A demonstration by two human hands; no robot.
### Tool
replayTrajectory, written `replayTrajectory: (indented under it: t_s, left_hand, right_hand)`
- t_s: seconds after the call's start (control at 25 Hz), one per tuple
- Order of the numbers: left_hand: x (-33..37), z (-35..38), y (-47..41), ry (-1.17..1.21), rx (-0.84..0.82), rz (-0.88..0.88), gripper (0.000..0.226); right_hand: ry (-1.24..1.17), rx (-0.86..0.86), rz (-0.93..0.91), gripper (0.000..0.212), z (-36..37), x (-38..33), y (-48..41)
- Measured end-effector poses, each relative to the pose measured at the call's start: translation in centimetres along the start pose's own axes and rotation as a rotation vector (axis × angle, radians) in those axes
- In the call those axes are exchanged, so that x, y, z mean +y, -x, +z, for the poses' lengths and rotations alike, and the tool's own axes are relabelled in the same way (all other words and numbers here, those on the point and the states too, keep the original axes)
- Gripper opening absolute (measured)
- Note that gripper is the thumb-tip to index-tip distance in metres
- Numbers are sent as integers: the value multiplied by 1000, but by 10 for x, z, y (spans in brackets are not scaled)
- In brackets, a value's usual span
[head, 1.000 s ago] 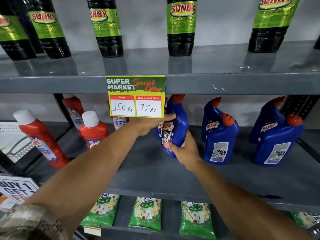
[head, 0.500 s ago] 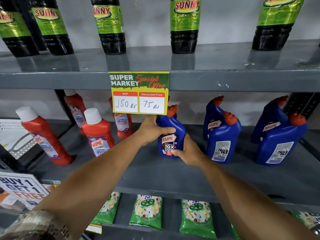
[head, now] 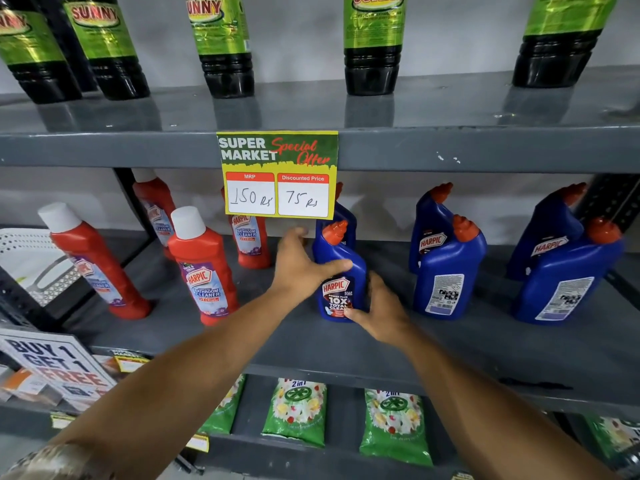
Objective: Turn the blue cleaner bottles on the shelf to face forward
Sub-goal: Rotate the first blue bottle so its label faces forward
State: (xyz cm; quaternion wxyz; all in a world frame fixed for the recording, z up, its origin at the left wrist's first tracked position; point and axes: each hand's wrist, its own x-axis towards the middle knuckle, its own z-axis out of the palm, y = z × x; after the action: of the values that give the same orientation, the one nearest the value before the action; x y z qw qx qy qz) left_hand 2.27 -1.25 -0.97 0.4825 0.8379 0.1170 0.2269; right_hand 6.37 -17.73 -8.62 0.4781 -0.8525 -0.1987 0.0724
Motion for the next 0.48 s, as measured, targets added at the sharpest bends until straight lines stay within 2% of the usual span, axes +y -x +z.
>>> replayTrajectory:
  t_s: [0.04,0.08,0.12,0.16,0.2,0.28,0.4,0.48]
  left_hand:
    - [6,1,8,-100,212,172,66]
    - [13,3,15,-192,349,405,54]
    - [23,9,21,-234,367,629,44]
    - [31,19,25,-237,286,793,38]
    - [39,31,27,-218,149,853,35]
    - [59,64,27,-184,-125,722,37]
    - [78,112,13,-164,-456,366,62]
    - [80,137,0,-70,-618,203,74]
  right_hand:
    - [-12,21,-2,74,-3,2,3]
    - [7,47,5,71,-6,5,7]
    - [52,81,8,62,-11,10,10]
    - [110,116,-3,49,-18,17,15]
    - [167,149,-27,35,-25,22,18]
    - [273,221,-47,14,-43,33,28]
    - [385,282,20,21,-73,49,44]
    - [417,341,87,16,-93,61,51]
